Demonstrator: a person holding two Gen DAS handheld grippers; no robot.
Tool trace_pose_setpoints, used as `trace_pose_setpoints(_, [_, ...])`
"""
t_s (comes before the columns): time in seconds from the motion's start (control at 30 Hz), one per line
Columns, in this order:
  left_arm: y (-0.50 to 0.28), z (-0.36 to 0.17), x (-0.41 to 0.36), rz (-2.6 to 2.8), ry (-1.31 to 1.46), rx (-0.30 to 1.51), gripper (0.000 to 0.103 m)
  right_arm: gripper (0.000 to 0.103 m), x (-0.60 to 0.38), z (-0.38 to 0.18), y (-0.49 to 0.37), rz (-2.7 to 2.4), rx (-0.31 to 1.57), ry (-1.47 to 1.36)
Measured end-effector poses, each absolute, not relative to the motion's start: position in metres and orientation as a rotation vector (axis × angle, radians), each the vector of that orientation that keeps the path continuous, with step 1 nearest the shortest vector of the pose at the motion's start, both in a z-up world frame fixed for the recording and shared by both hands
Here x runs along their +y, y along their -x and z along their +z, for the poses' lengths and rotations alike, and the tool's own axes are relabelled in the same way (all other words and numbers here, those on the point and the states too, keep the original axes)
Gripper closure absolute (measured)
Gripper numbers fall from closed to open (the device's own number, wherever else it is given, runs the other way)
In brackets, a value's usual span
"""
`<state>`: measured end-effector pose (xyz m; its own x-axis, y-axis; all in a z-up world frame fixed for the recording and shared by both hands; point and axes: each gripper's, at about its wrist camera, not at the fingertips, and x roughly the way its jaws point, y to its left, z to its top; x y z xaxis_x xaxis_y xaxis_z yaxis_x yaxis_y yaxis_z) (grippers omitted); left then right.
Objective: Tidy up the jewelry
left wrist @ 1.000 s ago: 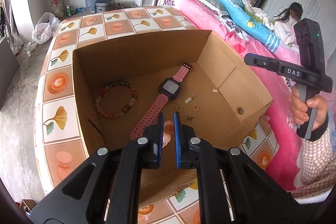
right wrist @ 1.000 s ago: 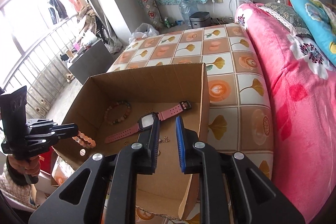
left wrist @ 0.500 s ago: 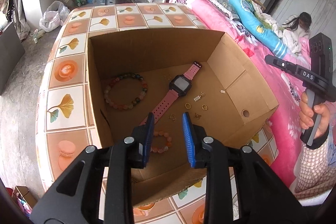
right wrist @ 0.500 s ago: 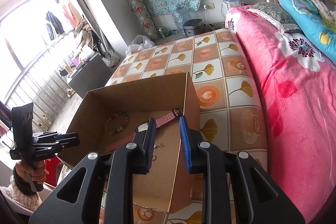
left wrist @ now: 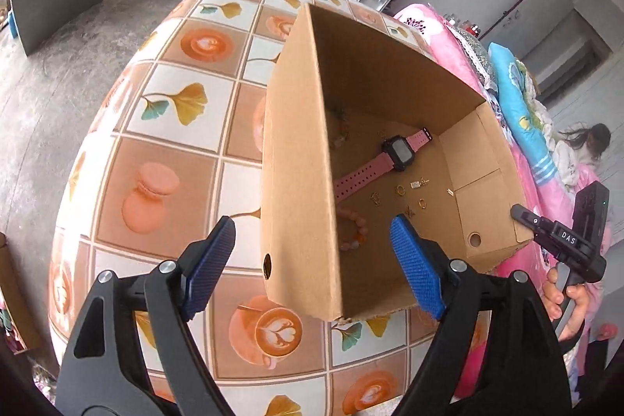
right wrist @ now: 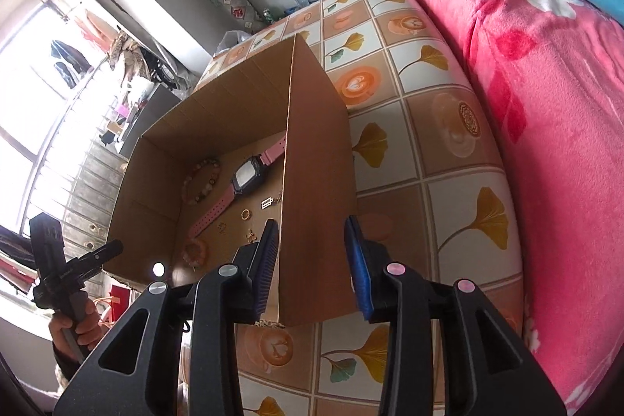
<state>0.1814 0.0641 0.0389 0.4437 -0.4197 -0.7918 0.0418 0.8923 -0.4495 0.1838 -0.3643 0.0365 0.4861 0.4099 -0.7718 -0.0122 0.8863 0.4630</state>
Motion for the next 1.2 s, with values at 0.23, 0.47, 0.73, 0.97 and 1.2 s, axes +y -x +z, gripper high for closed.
trace_pose_setpoints(0.23, [-0.169,0.028,0.045,-0.346,0.411,1.094,0.022,0.063,-0.34,0.038,-0.173,0.262,1.044,-0.353])
trace_pose_setpoints(0.47, [-0.149,0.033,0.052,-0.346,0.419,1.087,0.022,0.063,-0.337,0.042,-0.148,0.247,1.041,-0.361])
trace_pose_setpoints(0.73, [-0.102,0.037,0.064,-0.358,0.443,1.067,0.022,0.063,-0.333,0.046,-0.105,0.244,1.031,-0.378])
trace_pose_setpoints(0.97, [-0.079,0.027,0.064,-0.348,0.417,1.046,0.022,0.063,-0.334,0.035,-0.081,0.243,1.032,-0.406])
trace_pose_setpoints(1.2, [-0.036,0.059,0.065,-0.233,0.254,0.854,0.017,0.05,-0.326,0.06,-0.038,0.181,0.928,-0.31])
